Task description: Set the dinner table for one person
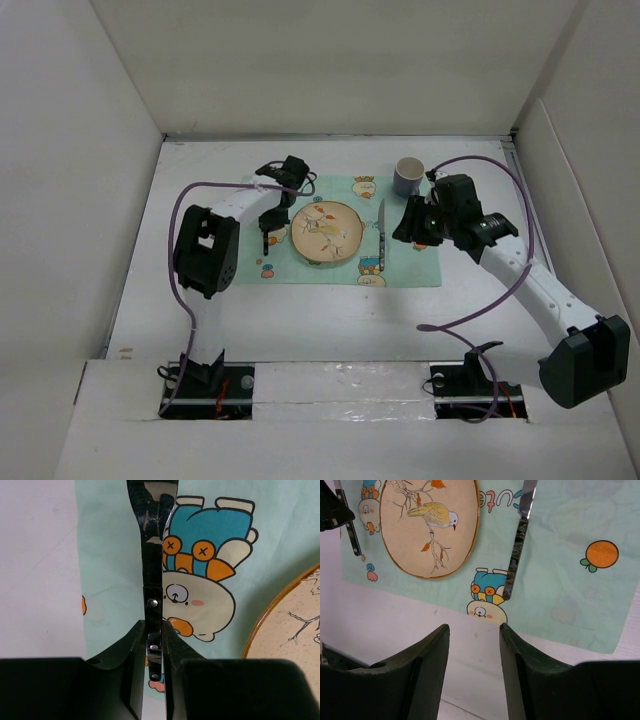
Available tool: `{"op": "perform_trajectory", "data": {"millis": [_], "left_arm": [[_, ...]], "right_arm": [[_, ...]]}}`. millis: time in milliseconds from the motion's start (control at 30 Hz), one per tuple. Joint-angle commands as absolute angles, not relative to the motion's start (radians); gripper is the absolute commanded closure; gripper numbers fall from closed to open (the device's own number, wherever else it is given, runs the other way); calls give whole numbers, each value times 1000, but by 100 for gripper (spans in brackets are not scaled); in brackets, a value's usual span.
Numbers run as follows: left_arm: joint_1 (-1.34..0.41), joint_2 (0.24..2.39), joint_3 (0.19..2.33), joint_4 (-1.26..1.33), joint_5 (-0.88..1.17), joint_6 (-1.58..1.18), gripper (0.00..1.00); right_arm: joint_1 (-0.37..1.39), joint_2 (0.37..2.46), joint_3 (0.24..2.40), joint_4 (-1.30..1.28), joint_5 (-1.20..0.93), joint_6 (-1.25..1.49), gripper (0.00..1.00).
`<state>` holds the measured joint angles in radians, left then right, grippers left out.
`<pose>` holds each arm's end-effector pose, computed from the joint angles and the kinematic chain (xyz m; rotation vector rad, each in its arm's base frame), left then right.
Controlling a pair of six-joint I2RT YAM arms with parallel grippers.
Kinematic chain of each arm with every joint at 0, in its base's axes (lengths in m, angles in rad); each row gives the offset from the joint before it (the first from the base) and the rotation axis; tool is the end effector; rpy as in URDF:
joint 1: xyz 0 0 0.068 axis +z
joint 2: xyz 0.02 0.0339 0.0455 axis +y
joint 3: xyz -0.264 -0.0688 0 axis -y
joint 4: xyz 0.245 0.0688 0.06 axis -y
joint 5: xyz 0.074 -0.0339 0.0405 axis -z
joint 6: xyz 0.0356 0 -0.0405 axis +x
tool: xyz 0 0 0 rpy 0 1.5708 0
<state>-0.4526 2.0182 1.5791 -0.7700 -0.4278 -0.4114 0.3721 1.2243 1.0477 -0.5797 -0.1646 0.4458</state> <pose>0.3834 -0.1700 0.2022 -0.0501 2.6228 0.3164 0.2414 0.1005 0.3030 0.0031 2.3924 0.5911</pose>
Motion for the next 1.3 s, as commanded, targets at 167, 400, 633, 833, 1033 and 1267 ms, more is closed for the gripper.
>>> {"op": "perform_trajectory", "data": {"millis": [167,400,633,833,1033,1267], "left_arm": [[-476,2051,1563,-755,-448,-385,100],[-485,2094,1557,-749,-460,-374,100],[-485,2102,1546,-741,-462,-379,100],[-485,2085,1563,-765,-454,-385,87],[-485,1988,1609,-791,-430,-396,59],[-485,1873,1755,-850,-413,-410,47]], "right_arm": [[364,1235,1046,-566,-158,449,50],[364,1244,1046,-564,-156,453,50],[364,1247,1049,-565,-152,446,50],[354,1258,1060,-569,-155,440,50],[336,1258,1081,-583,-153,430,50],[327,1262,1189,-627,-181,422,76]]}}
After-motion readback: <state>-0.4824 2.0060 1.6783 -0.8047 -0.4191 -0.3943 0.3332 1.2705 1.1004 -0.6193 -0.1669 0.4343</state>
